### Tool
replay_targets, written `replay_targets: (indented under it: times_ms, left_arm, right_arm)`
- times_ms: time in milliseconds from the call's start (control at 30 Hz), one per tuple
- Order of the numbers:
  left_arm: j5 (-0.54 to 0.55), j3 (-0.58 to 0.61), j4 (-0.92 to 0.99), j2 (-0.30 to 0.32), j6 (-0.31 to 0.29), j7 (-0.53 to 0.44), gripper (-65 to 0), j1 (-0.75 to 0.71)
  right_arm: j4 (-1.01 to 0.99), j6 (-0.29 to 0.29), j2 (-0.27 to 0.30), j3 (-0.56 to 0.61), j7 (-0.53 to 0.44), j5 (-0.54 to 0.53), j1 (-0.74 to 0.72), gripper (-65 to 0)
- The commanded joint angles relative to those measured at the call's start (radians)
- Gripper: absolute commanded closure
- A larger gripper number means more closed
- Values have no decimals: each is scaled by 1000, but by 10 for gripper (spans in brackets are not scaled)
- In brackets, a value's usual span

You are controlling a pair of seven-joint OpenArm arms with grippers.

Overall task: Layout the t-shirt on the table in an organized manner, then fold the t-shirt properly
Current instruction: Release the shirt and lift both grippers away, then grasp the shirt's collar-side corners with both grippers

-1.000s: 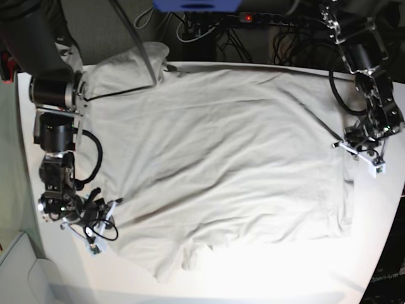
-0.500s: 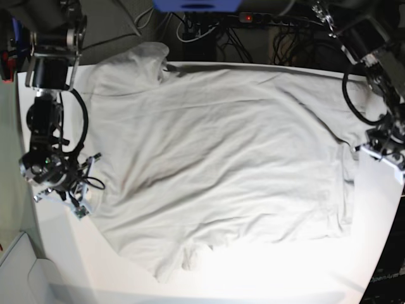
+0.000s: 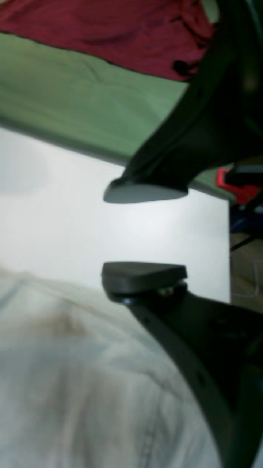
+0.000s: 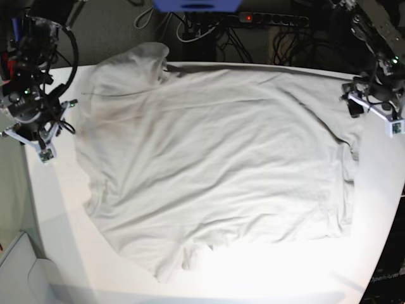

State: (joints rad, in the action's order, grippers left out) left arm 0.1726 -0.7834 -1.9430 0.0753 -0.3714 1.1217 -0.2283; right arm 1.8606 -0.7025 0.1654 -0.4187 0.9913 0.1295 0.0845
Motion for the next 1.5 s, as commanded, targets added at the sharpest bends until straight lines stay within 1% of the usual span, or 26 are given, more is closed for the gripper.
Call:
replay_targets:
  times_ms: [0, 133, 200, 300, 400, 467, 567, 667, 733, 900, 933, 967, 1000, 1067, 1167, 1267, 1367, 1433, 1467]
  left_arm:
    - [5, -23, -16, 1, -13, -33, -499, 0]
    - [5, -130, 4, -42, -73, -64, -504, 4]
    - [5, -155, 29, -44, -110, -84, -504, 4]
    - [5, -161, 96, -33, -131, -116, -504, 4]
    - [5, -161, 176, -32, -131, -171, -504, 5]
    - [6, -161, 227, -32, -131, -214, -504, 5]
    - [6, -161, 271, -33, -131, -254, -504, 14]
    - [5, -160, 319, -30, -131, -262, -500, 27]
    - [5, -158, 343, -13, -127, -262, -499, 45]
    - [0, -160, 385, -9, -127, -260, -490, 63]
    - [-2, -160, 388, -10, -127, -260, -466, 63]
    - [-2, -160, 388, -10, -127, -260, -428, 63]
    - [-2, -160, 388, -12, -127, -260, -385, 62]
    - [-2, -158, 388, -12, -127, -259, -274, 62]
    - [-2, -156, 388, -12, -127, -254, -155, 60]
    - [-3, -158, 390, -12, -127, -254, -107, 57]
    - [-3, -160, 390, -12, -127, -253, -43, 57]
    - [-3, -160, 390, -12, -125, -253, 0, 57]
    - [-3, -160, 390, -12, -125, -253, 0, 57]
  right_arm:
    - [24, 4, 6, -9, -18, -8, 4, -273]
    - [26, 4, 4, -10, -15, -8, 37, -272]
    - [26, 4, 1, -15, -12, -8, 42, -270]
    - [26, 4, -31, -70, -16, -8, 42, -275]
    - [26, 4, -53, -115, -19, -8, 41, -275]
    - [26, 4, -56, -121, -19, -8, 42, -275]
    - [24, 4, -56, -121, -19, -6, 44, -275]
    - [24, 4, -56, -121, -19, -6, 54, -275]
    - [24, 4, -57, -121, -19, -6, 56, -275]
    - [24, 4, -57, -121, -19, -6, 57, -275]
    - [24, 4, -57, -121, -18, -6, 57, -275]
    - [24, 4, -56, -121, -15, -6, 57, -275]
    - [24, 4, -56, -121, -13, -6, 57, -275]
    - [24, 4, -56, -118, -12, -6, 57, -275]
    - [24, 4, -59, -116, -10, -6, 60, -275]
    - [26, 4, -63, -107, -15, -9, 88, -275]
    - [26, 4, -91, -95, -12, -9, 99, -275]
    - [26, 4, -126, -101, -10, -6, 99, -275]
    - [26, 4, -145, -102, -10, -4, 99, -276]
